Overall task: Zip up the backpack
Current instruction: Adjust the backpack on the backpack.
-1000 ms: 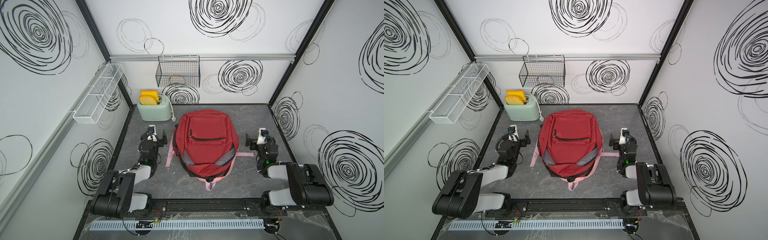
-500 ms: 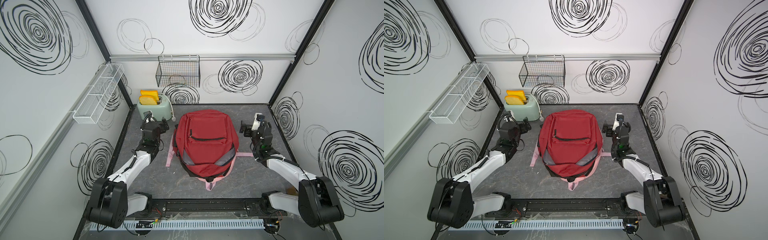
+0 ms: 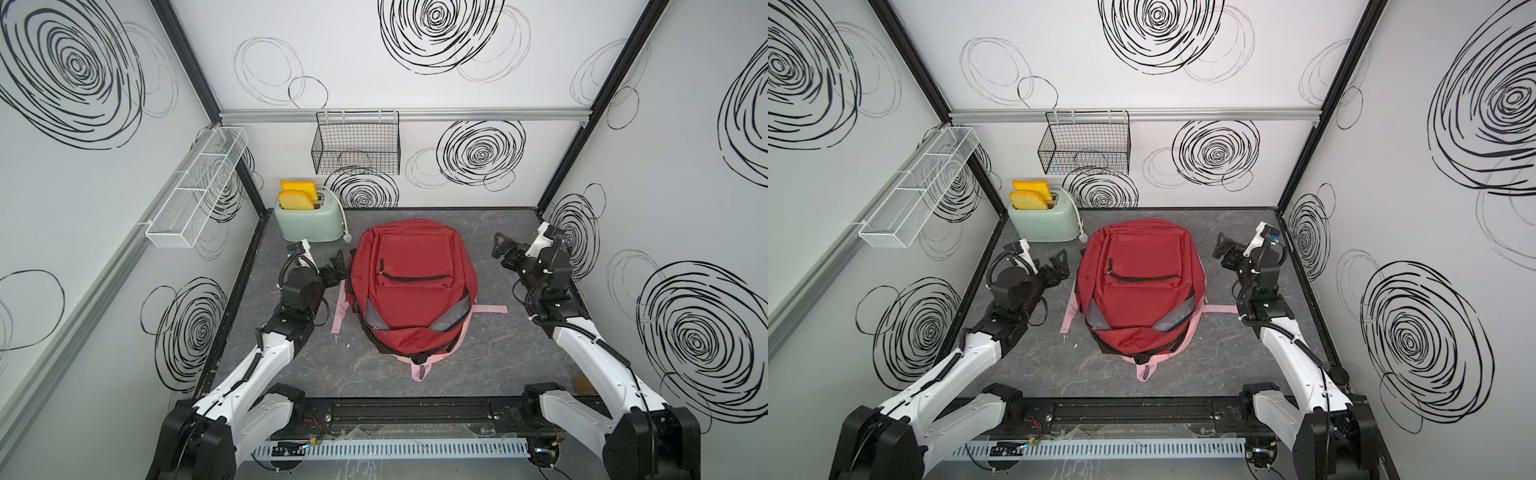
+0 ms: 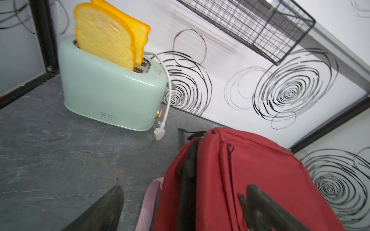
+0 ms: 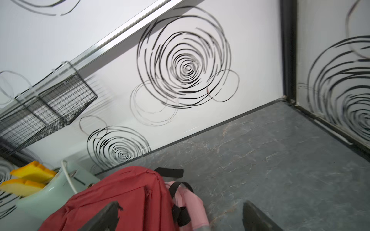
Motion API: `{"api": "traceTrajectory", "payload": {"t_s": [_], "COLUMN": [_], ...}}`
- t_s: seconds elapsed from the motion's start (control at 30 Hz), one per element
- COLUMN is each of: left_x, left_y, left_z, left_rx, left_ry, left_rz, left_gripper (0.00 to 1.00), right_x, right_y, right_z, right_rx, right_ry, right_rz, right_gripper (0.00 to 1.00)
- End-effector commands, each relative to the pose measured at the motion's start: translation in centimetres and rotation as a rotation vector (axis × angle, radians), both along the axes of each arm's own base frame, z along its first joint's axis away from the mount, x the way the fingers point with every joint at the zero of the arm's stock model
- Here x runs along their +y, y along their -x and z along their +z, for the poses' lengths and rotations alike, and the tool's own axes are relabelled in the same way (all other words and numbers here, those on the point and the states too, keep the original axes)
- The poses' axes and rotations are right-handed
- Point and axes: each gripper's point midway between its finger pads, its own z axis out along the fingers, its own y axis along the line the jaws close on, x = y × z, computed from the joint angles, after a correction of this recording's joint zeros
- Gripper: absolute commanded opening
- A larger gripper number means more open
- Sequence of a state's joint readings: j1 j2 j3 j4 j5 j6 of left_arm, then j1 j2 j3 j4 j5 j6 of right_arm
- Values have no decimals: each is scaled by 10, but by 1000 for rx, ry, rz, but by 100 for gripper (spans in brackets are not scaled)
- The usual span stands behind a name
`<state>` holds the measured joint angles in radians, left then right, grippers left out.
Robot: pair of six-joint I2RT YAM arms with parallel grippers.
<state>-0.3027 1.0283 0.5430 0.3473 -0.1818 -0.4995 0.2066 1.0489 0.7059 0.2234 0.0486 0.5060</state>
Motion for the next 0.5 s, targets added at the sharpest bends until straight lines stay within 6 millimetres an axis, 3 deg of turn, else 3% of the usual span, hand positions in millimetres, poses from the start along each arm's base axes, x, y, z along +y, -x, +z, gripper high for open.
{"api": "traceTrajectory", "payload": {"t_s": [0.0, 0.1, 0.27, 0.47], "left_x": [-24, -34, -16, -29], "left_y": [-5, 0, 0, -15], "left_z": [26, 31, 27, 16], "left_rx": [-77, -102, -57, 3], "left_ry": [6, -1, 8, 66], "left_rz": [-45, -90, -39, -166], "left_gripper": [98, 98, 98, 98], "right_x": [40, 47, 31, 23], "right_y": [-3, -9, -20, -27], "right_z": [-2, -16, -25, -33], "right_rx": [53, 111, 185, 214], "right_ry": [100, 199, 255, 260], "right_rz": [72, 24, -83, -145], "right_gripper": [99, 99, 99, 99]}}
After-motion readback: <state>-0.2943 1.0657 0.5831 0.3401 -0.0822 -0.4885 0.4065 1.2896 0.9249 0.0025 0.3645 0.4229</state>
